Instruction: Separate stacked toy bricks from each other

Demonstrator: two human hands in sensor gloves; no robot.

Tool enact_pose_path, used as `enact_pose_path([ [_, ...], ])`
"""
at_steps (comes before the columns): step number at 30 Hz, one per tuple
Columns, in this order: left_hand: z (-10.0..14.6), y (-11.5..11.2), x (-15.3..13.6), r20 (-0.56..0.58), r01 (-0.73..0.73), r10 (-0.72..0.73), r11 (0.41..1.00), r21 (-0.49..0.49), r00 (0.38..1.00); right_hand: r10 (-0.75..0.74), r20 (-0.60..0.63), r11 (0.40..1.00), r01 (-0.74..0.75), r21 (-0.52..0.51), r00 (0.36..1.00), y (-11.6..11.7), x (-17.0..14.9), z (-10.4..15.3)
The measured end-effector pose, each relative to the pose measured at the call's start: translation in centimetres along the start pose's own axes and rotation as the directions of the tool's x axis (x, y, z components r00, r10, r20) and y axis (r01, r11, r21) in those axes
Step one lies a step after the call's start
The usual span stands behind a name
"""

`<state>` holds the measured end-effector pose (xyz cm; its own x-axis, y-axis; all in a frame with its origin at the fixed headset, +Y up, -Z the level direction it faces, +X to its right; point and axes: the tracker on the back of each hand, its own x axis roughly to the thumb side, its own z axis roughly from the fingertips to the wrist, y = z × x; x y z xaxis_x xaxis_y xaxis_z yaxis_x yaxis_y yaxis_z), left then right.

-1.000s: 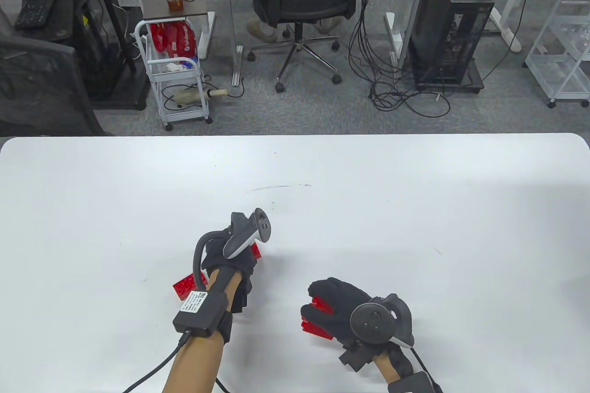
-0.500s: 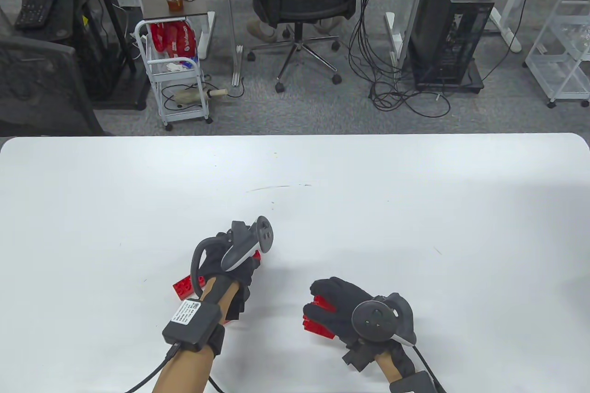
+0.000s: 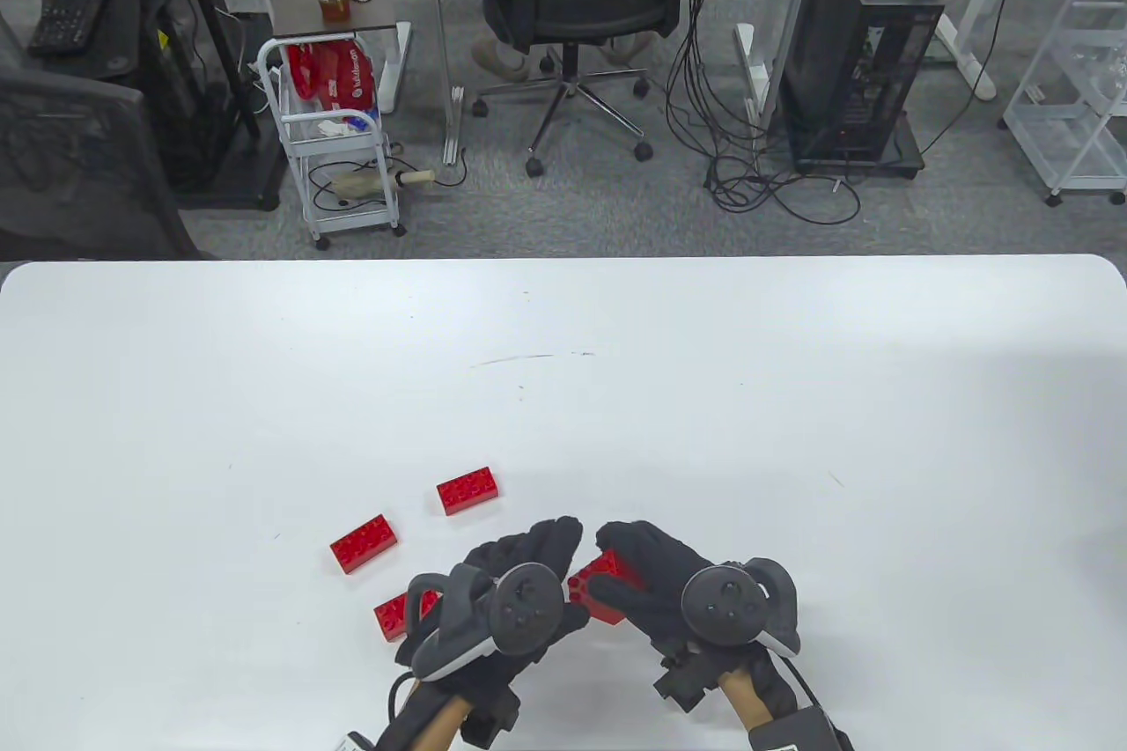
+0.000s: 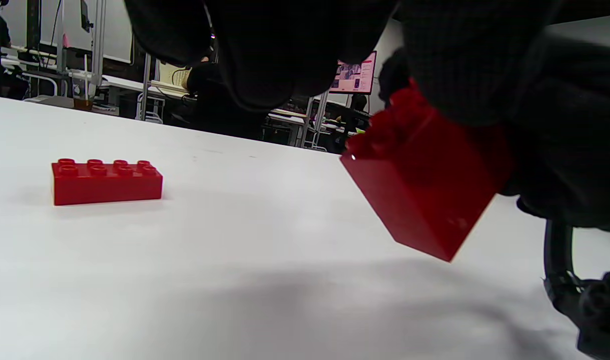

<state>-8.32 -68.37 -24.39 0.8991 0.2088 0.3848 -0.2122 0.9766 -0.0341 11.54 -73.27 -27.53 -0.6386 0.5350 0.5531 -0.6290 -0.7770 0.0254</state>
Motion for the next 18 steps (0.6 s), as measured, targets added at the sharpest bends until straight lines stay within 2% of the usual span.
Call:
enact_pose_path([
  [3, 0.5, -1.0, 0.6, 0.034, 0.006, -0.007, 0.999, 0.042, 0.999, -0.038, 0.01, 0.999, 0.038, 0.03, 0.999, 0.3, 0.4, 0.0],
  [7, 0.7, -2.2, -0.2, 0.044, -0.113, 0.11, 0.989, 0.099, 0.993, -0.083, -0.006, 0.995, 0.083, 0.059, 0.997, 0.7, 0.4, -0.1],
  [10, 0.7, -2.6, -0.5, 0.052, -0.221, 0.218, 0.973, 0.063, 0.975, -0.105, -0.021, 0.993, 0.106, 0.058, 0.994, 0.8, 0.5, -0.1],
  [18, 1.1, -2.5, -2.1, 0.058, -0.315, 0.31, 0.94, 0.132, 0.949, -0.134, -0.02, 0.989, 0.135, 0.064, 0.991, 1.0, 0.8, -0.1],
])
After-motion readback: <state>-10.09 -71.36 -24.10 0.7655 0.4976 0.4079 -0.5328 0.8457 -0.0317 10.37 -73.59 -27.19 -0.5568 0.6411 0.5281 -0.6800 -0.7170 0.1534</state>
